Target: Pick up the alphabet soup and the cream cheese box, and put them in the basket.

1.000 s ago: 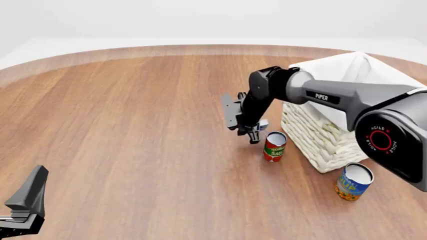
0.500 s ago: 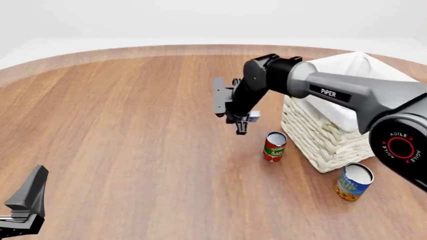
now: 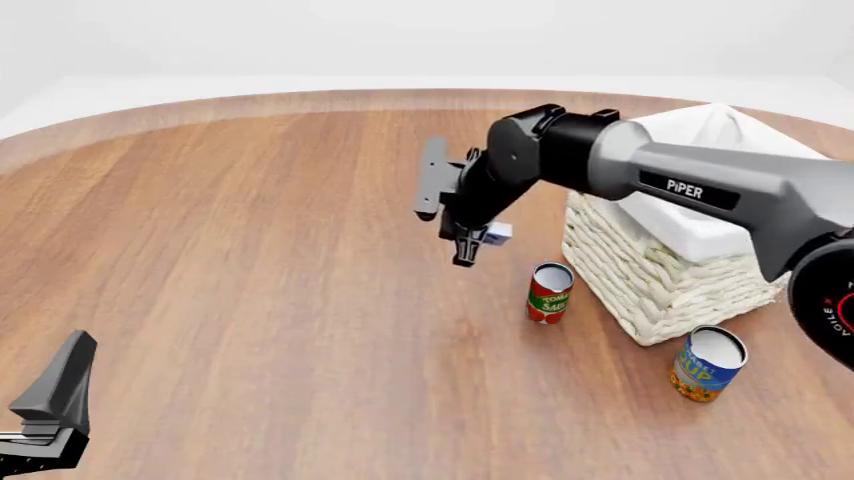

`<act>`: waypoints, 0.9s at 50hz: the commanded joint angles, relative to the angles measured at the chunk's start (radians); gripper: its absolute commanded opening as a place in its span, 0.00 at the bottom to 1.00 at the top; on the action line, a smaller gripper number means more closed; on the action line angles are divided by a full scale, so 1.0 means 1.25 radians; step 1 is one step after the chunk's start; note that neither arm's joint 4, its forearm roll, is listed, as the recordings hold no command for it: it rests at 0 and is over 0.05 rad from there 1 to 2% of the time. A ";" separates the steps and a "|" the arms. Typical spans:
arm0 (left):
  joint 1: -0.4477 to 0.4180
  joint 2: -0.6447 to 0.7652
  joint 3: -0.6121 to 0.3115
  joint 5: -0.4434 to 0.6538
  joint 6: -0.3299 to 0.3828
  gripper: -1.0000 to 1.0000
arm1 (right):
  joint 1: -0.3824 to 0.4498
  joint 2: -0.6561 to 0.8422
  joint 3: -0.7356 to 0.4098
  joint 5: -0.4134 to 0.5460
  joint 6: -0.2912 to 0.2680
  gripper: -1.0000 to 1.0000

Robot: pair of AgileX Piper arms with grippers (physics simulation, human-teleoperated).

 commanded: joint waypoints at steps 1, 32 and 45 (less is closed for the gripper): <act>0.000 0.000 0.000 0.000 0.000 1.00 | 0.000 -0.044 0.051 -0.055 0.071 0.00; 0.000 0.000 0.000 0.000 0.000 1.00 | 0.051 -0.186 0.192 -0.162 0.224 0.00; 0.000 0.000 0.000 0.000 0.000 1.00 | 0.062 -0.235 0.243 -0.192 0.269 0.00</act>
